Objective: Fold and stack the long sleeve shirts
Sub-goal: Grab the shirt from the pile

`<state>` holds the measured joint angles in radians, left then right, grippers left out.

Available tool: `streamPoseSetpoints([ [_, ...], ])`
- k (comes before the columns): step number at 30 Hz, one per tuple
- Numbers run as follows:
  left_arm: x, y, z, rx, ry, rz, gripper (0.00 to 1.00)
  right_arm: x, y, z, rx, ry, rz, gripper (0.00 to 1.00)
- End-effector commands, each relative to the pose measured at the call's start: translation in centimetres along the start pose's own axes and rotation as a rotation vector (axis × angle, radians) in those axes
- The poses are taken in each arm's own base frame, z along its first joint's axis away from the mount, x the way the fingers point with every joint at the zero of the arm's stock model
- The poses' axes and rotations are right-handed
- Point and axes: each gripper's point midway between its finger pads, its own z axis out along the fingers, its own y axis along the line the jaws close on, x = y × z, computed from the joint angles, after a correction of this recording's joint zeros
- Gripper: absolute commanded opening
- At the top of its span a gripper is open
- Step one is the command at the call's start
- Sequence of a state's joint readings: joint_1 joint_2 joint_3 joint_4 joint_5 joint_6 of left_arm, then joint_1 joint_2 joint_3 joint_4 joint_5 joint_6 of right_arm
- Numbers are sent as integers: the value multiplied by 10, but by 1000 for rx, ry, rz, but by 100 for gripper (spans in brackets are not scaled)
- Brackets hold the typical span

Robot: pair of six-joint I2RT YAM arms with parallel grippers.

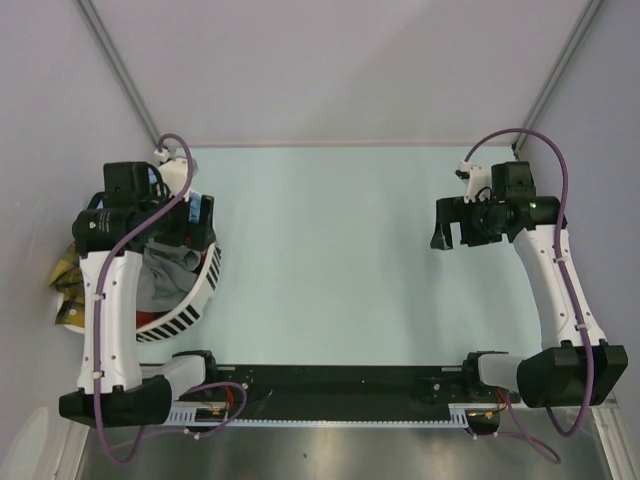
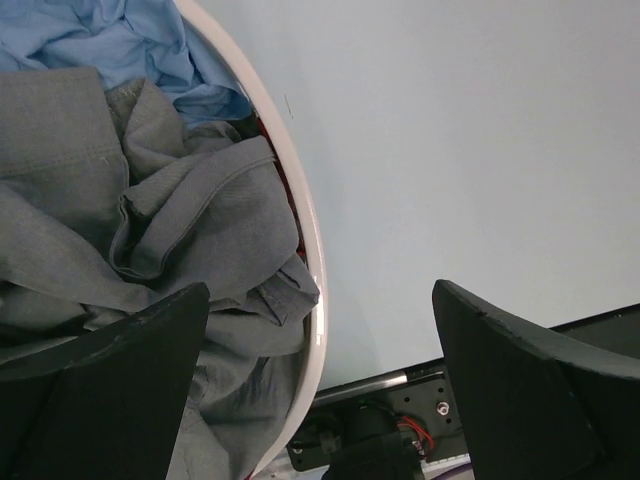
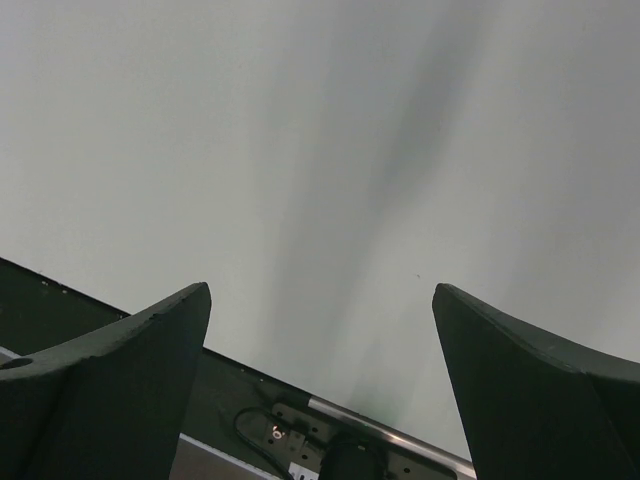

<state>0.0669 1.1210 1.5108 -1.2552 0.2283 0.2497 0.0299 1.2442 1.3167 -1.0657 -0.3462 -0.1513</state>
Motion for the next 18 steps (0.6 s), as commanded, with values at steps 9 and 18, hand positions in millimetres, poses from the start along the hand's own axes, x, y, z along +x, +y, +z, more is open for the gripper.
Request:
streamPoseSetpoints([
  [9,-52,32,-39,-70,-57,122,99,-4,8,-7,-11,-19,-36,100],
  [18,-17,63,-29,-109,56,165,99,1,12,1,-28,16,-45,100],
])
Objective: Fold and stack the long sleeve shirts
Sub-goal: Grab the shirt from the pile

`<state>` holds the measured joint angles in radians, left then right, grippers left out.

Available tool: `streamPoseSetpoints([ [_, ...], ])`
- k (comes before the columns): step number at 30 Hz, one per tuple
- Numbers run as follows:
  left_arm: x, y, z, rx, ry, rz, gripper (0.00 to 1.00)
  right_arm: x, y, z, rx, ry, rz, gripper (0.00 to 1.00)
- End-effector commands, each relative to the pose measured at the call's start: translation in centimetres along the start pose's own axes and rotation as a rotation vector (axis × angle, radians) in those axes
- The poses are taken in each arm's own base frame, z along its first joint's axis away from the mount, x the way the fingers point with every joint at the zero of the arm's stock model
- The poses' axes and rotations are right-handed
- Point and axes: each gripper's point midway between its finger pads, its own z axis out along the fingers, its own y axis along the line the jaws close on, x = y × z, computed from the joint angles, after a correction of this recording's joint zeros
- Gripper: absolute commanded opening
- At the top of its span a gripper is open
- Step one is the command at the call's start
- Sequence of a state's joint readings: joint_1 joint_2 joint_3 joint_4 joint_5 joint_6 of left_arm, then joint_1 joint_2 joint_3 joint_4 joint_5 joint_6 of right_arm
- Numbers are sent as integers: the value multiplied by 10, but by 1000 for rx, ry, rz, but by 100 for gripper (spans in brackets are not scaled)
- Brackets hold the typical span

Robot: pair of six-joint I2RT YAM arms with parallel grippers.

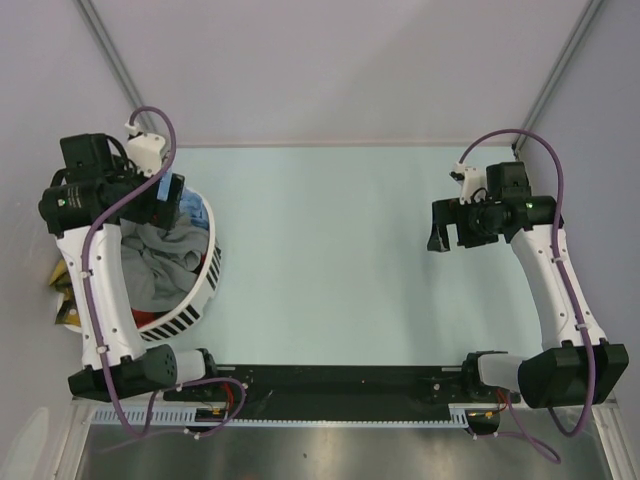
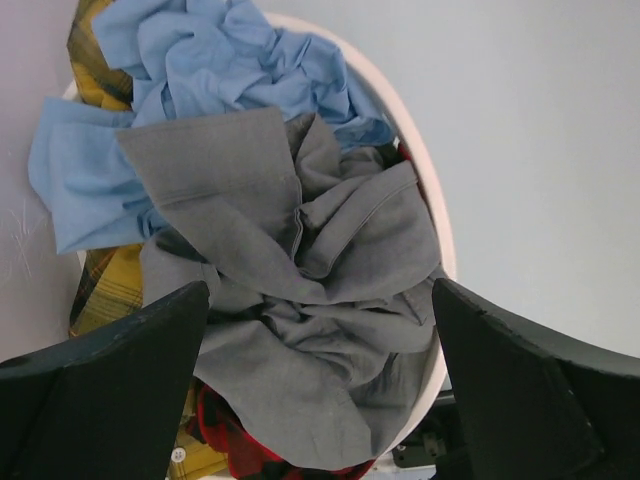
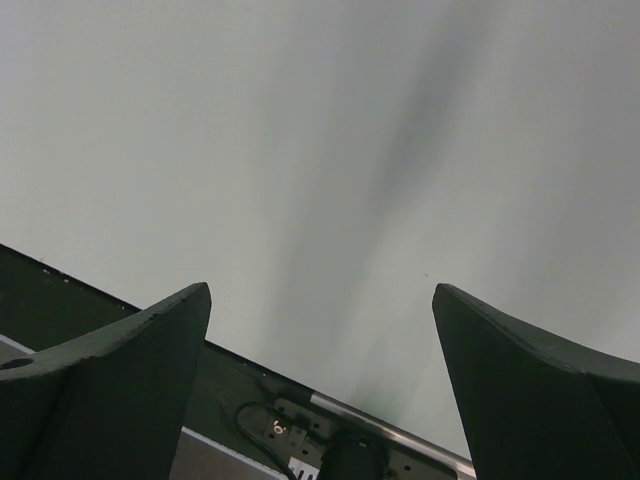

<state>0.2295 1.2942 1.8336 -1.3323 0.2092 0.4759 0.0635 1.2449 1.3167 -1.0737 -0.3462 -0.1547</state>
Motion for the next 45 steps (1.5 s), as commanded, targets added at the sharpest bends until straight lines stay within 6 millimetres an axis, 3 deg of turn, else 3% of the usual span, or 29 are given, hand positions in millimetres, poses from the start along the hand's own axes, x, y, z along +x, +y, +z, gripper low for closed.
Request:
streamPoseSetpoints([
  [1,37,-6,4,58,110,41,100,-2,4,0,-10,2,-19,99],
  [13,101,11,78,61,290,19,99,1,5,4,-14,18,-21,100],
  [19,130,15,99,5,340,7,94,-1,10,4,-45,19,-18,100],
  [22,133,17,102,-22,337,-1,69,-1,10,5,-49,23,-16,100],
  [23,132,18,102,-31,329,-2,51,-2,11,5,-52,21,-17,100],
  [24,129,18,101,-36,321,-6,41,-2,11,5,-53,21,-17,100],
  [25,120,24,96,-62,291,-5,12,-2,11,5,-52,21,-17,100],
  [26,113,27,92,-77,272,-10,0,-2,11,4,-50,21,-17,100],
  [30,64,35,60,-123,115,-39,0,-3,10,5,-48,17,-18,100],
  [34,-5,43,5,-182,-116,-47,0,-4,9,5,-43,16,-14,100],
  [37,-43,42,-31,-197,-262,-66,0,-5,7,5,-39,9,-12,100],
  [45,-132,33,-103,-147,-609,-122,0,-11,8,2,-59,-15,1,100],
])
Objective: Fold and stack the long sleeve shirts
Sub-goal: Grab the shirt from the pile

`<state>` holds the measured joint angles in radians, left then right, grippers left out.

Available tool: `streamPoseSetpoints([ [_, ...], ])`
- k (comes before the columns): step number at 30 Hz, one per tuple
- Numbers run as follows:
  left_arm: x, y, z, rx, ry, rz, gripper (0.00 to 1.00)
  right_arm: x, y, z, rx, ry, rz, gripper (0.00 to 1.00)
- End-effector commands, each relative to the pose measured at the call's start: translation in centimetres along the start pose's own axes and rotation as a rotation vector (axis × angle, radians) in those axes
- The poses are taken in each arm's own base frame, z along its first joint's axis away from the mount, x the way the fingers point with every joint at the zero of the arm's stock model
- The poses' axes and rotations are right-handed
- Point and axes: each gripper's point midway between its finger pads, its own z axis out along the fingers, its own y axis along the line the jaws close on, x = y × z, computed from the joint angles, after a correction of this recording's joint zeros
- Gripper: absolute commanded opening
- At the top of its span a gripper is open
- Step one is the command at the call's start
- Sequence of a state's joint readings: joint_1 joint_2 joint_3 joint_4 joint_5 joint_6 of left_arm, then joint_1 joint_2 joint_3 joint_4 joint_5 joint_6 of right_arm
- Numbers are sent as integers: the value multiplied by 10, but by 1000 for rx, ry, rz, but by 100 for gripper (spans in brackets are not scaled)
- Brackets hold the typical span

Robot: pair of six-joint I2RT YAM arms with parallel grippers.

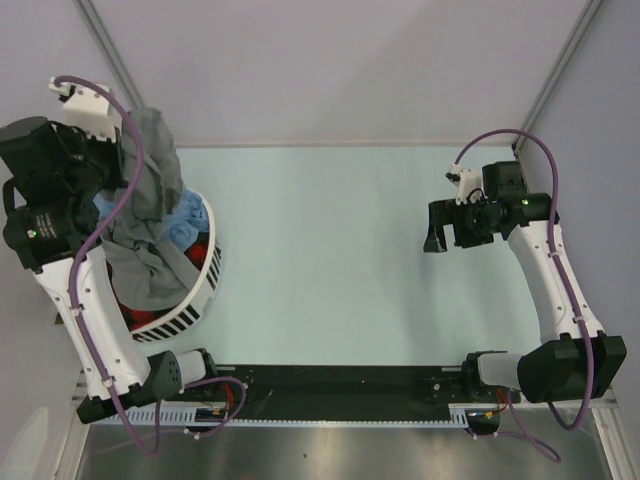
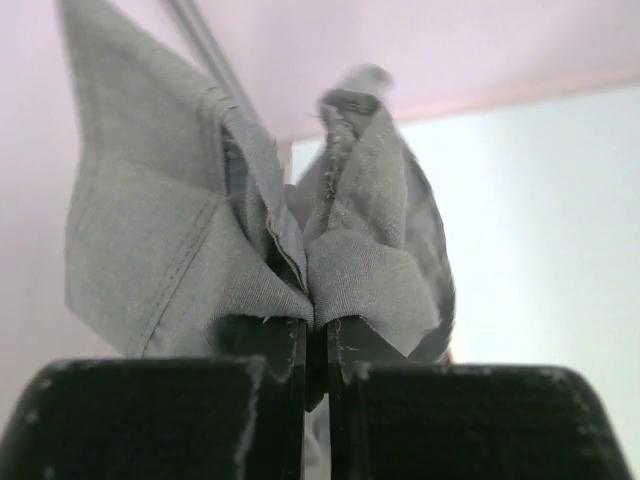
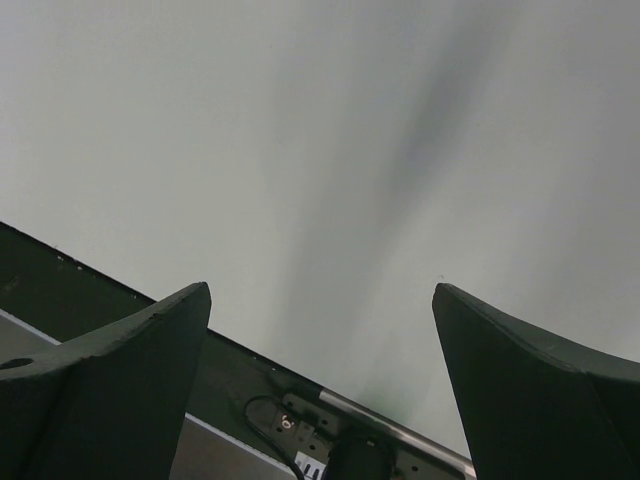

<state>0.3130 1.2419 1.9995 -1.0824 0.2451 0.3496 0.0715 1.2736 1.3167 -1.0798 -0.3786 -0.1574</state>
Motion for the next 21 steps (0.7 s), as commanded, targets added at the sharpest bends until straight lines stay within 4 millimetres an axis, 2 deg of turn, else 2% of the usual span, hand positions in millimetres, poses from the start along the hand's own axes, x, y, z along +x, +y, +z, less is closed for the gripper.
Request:
streamPoseSetpoints([
  [1,-74,-14,-21,94,-252,-91,0,-15,3,-6,-22,-50,-4,100],
  [6,-145,-24,-35,217,-471,-155,0,-22,5,-12,-61,-80,16,100],
  [8,-163,-29,-38,267,-538,-173,0,-26,7,-17,-76,-106,18,100],
  [9,-180,-30,-45,286,-607,-179,0,-28,7,-19,-79,-120,21,100],
  [11,-196,-35,-49,337,-664,-218,0,-33,12,-22,-98,-157,9,100],
  [12,-212,-34,-57,346,-736,-204,0,-40,6,-26,-85,-192,18,100],
  [14,-228,-39,-60,397,-790,-250,0,-47,10,-30,-96,-235,17,100],
  [16,-251,-44,-75,432,-899,-244,0,-61,13,-35,-107,-297,19,100],
  [17,-260,-54,-79,480,-930,-269,0,-66,15,-36,-114,-318,20,100],
  [18,-273,-55,-85,486,-1000,-259,0,-70,17,-39,-120,-345,18,100],
  [19,-282,-69,-92,533,-1039,-269,0,-82,19,-42,-134,-396,-1,100],
  [20,-291,-73,-101,544,-1101,-258,0,-85,22,-43,-150,-416,5,100],
  [21,-300,-74,-101,537,-1144,-272,0,-94,24,-46,-159,-455,-23,100],
])
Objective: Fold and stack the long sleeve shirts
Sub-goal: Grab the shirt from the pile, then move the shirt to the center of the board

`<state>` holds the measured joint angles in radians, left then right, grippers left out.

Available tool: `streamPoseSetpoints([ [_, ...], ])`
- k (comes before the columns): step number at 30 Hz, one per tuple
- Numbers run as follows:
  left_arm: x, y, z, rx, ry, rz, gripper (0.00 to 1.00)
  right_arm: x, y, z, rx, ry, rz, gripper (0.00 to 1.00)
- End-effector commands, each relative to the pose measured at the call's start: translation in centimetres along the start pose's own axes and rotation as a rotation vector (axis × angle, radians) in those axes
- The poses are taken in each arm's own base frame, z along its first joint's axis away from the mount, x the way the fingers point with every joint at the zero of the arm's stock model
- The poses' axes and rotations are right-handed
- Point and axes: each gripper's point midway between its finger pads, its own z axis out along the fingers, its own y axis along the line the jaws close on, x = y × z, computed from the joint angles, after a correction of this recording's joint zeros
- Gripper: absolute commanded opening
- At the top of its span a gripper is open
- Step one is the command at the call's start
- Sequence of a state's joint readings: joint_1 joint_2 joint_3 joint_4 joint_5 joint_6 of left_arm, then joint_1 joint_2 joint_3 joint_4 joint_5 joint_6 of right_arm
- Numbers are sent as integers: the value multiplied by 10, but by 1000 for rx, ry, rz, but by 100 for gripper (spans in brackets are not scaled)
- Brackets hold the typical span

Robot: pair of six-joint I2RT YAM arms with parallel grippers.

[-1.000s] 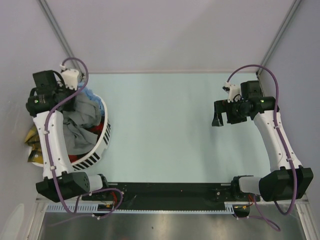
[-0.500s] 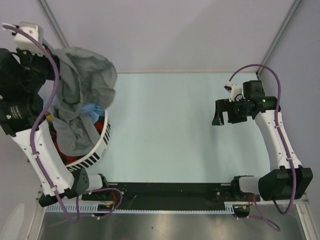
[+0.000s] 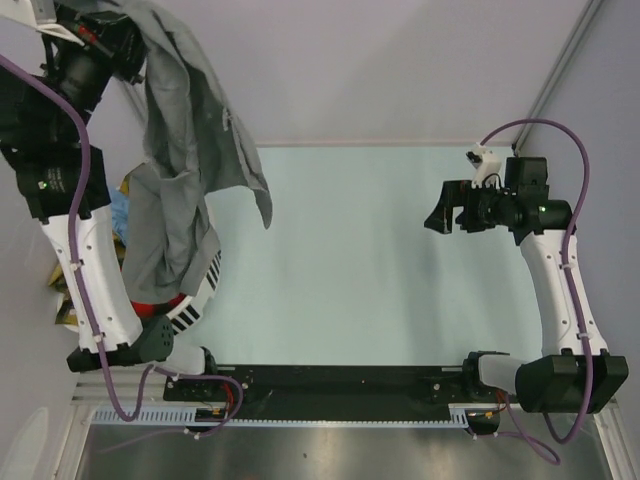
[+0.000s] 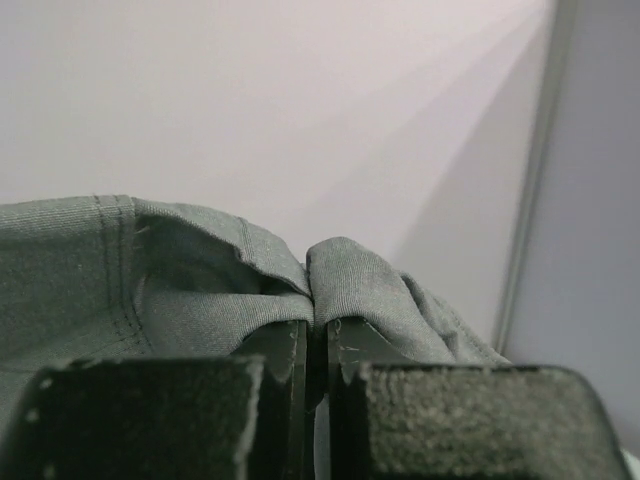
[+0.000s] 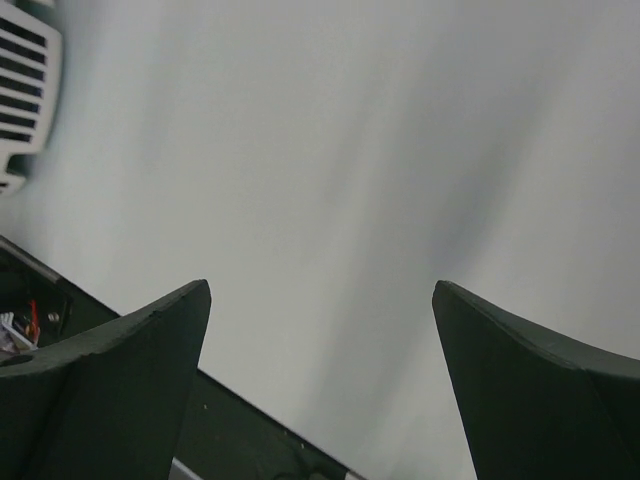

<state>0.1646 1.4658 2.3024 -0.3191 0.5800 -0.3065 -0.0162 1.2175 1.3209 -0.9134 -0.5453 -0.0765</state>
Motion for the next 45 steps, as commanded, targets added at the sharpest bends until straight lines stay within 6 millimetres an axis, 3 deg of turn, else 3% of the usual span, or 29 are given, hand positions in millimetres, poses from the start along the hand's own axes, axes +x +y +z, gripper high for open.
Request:
streamPoseSetpoints([
  [1,-85,-72,14,196,-363,13,0,-53,27,-10,-110,-214,-58,100],
  [6,-115,-92,33,210,-547,21,0,-69,30,-4,-145,-244,-59,100],
  [7,-104,-93,50,205,-550,-12,0,-71,31,-4,-151,-251,-65,100],
  [9,-109,-102,54,211,-612,0,0,-76,31,-4,-151,-265,-79,100],
  [10,-99,-109,67,211,-619,-30,0,-77,30,-5,-144,-270,-82,100],
  [12,-107,-120,69,204,-691,23,0,-77,28,-4,-136,-268,-83,100],
  [13,-107,-133,72,211,-711,13,0,-76,26,-4,-129,-264,-79,100],
  [14,-98,-137,82,201,-723,46,0,-75,25,-4,-126,-262,-77,100],
  [25,-92,-220,86,191,-866,144,0,-59,10,-2,-101,-257,-26,100],
  [31,-104,-230,75,134,-933,187,0,-58,7,-5,-101,-265,-6,100],
  [35,-108,-215,74,61,-908,249,0,-59,8,-7,-107,-271,0,100],
  [38,-100,-202,78,45,-797,282,0,-62,9,-8,-109,-277,-4,100],
  [39,-67,-206,95,60,-694,308,0,-62,9,-9,-108,-279,-6,100],
  [41,-47,-184,91,34,-571,347,0,-62,9,-11,-105,-282,-17,100],
  [42,6,-184,104,64,-437,371,0,-61,8,-10,-102,-279,-17,100],
  [44,59,-161,106,74,-283,394,0,-55,9,-10,-102,-269,-27,100],
  [45,95,-157,93,117,-200,396,0,-52,10,-10,-112,-262,-33,100],
])
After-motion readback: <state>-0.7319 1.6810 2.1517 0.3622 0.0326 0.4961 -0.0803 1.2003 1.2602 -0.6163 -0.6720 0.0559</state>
